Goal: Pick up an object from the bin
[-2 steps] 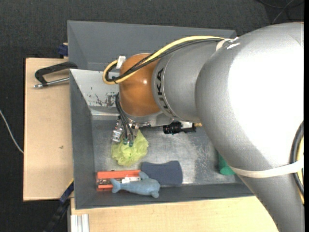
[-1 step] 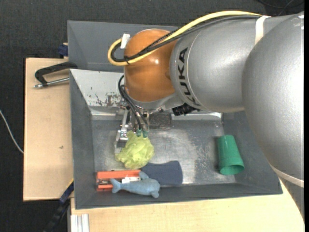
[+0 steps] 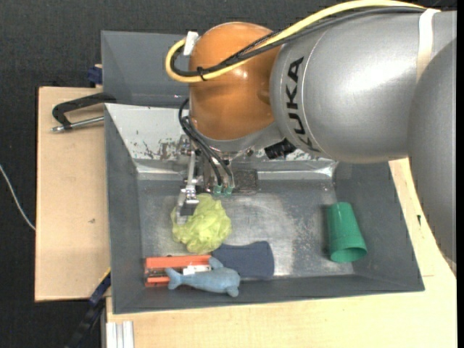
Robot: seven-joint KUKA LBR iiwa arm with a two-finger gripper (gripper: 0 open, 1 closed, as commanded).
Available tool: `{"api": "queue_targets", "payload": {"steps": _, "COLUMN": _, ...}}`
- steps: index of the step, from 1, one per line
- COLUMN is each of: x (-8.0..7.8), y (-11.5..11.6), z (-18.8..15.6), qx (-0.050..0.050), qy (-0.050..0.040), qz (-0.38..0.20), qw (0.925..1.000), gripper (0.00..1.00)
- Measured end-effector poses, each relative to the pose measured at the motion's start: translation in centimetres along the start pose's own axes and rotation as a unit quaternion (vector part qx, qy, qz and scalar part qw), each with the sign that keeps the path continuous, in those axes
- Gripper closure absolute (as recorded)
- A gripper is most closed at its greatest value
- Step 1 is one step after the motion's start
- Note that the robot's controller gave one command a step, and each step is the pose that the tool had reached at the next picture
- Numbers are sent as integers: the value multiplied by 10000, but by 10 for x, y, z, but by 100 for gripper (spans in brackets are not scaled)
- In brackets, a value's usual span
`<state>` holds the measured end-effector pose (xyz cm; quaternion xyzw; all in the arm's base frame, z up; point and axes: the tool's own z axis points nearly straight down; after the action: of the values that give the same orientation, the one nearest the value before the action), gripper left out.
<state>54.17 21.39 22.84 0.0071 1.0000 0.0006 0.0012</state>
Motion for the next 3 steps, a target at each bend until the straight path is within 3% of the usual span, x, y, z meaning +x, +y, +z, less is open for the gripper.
{"api": "queue_targets", "payload": {"steps": 1, "x": 32, "y": -73, "z": 135, "qx": -67, "qy": -66, "qz": -1853, "qw": 9826, "gripper": 100}}
{"api": "queue_targets", "payload": {"steps": 2, "x": 27, "y": -77, "z": 136, "qx": -44, "qy": -172, "qz": -1832, "qw": 9829, "gripper": 0}}
{"api": "queue_targets", "payload": {"steps": 3, "x": 31, "y": -76, "z": 139, "qx": -47, "qy": -100, "qz": -1837, "qw": 9829, "gripper": 100}}
